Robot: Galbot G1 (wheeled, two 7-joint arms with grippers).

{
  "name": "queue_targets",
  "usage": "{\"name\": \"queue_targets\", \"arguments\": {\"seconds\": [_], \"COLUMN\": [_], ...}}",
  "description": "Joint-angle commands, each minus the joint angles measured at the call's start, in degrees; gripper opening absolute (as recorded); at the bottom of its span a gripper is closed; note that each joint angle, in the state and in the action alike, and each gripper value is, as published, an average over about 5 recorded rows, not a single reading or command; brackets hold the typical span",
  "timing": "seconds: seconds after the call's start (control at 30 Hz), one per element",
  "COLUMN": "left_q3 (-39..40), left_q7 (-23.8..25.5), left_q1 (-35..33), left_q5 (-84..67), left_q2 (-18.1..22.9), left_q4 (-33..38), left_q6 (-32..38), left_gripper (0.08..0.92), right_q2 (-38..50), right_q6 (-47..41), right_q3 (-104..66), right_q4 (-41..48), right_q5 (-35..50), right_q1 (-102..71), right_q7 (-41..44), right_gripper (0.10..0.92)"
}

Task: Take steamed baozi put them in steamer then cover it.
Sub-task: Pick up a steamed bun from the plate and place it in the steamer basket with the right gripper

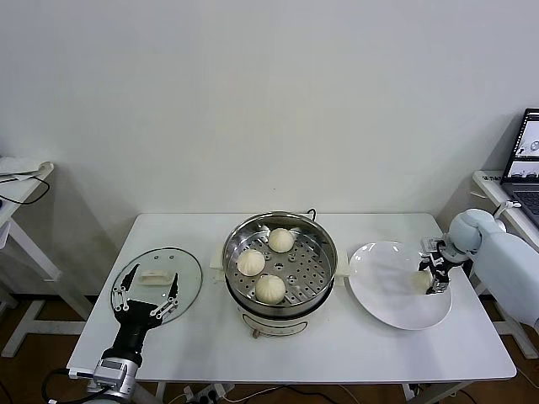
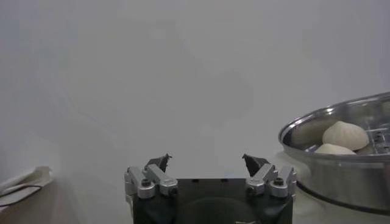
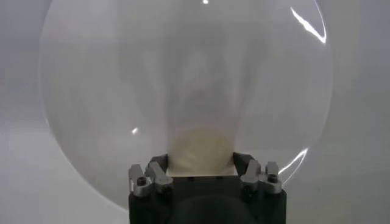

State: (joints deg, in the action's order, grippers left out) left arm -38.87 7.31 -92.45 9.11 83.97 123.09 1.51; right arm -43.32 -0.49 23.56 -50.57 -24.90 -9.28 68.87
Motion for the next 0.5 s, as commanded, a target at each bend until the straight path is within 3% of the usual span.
{"name": "queue_targets", "arguments": {"seconds": [0.03,0.5], "left_q3": [0.1,0.1], "left_q7": [-0.1,0.0], "left_q1": [0.0,0.0], "left_q5": [0.0,0.0], "left_q2": [0.0,-0.1], "left_q4": [0.3,0.7], "left_q6": [0.0,0.1], "left_gripper": [0.823,0.823], "right_q2": [4.5,18.3], "right_q6": [-3.6,-18.0], "right_q3": [5.6,36.5], "right_q4": [-7.0,-30.1], "right_q5": [7.3,31.3], "right_q1": [3.2,32.0], "right_q7": [1.5,3.0], "right_gripper": [0.701,0.696]}}
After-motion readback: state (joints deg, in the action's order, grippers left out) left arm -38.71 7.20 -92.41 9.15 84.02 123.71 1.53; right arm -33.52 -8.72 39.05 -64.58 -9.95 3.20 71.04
